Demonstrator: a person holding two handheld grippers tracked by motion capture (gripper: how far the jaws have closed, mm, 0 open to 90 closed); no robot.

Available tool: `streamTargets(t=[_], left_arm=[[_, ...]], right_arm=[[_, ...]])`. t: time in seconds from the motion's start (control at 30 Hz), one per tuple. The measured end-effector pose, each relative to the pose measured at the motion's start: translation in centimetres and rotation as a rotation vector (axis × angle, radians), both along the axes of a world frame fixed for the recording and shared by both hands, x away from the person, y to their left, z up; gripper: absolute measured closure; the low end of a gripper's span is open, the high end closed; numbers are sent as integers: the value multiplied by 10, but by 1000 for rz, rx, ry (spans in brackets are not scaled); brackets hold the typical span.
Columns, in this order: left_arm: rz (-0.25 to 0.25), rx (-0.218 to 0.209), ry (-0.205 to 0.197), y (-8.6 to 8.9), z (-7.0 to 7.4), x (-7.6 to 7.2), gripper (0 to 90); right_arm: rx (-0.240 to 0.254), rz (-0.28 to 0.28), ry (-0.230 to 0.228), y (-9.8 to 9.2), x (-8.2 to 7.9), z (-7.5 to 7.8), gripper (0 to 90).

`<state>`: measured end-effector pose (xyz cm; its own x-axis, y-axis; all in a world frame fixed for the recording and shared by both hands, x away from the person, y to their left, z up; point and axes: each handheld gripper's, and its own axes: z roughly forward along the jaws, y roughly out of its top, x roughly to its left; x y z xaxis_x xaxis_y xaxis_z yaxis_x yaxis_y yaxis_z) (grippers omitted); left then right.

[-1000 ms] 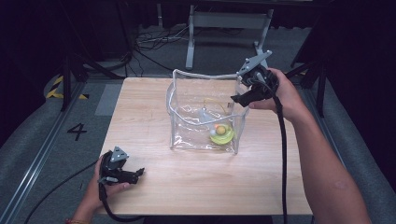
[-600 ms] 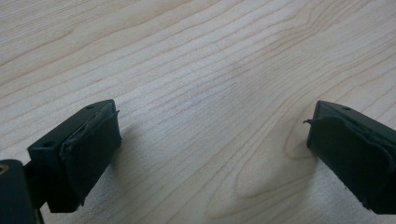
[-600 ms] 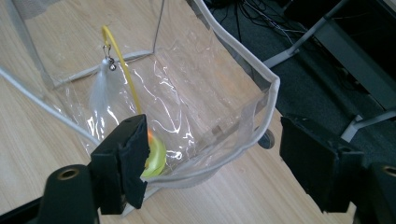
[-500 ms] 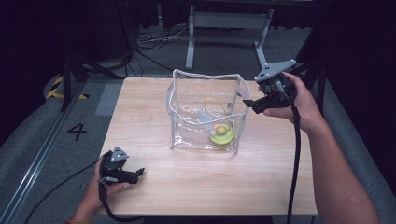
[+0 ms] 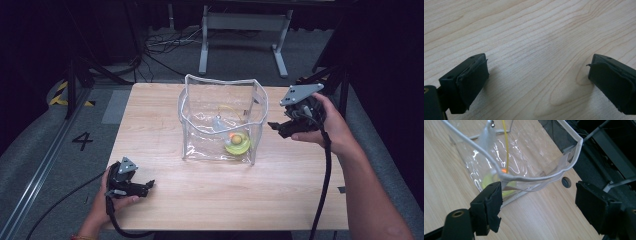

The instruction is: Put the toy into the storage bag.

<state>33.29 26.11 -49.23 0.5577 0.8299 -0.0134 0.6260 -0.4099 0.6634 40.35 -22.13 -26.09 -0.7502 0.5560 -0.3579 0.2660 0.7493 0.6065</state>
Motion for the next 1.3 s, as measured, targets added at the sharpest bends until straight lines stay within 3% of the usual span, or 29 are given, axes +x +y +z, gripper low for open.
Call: streamTargets(t=[0.3, 0.97, 1.3], left_arm=[[2, 1, 1, 0, 0, 0, 32], [2, 0, 1, 0, 0, 0, 32], [5, 1, 2, 0, 0, -1, 33]], right_arm=[[0, 6, 15, -14, -18, -23, 239], [-40, -50, 66, -47, -28, -86, 240], [-10, -86, 81, -68, -33, -115, 240]])
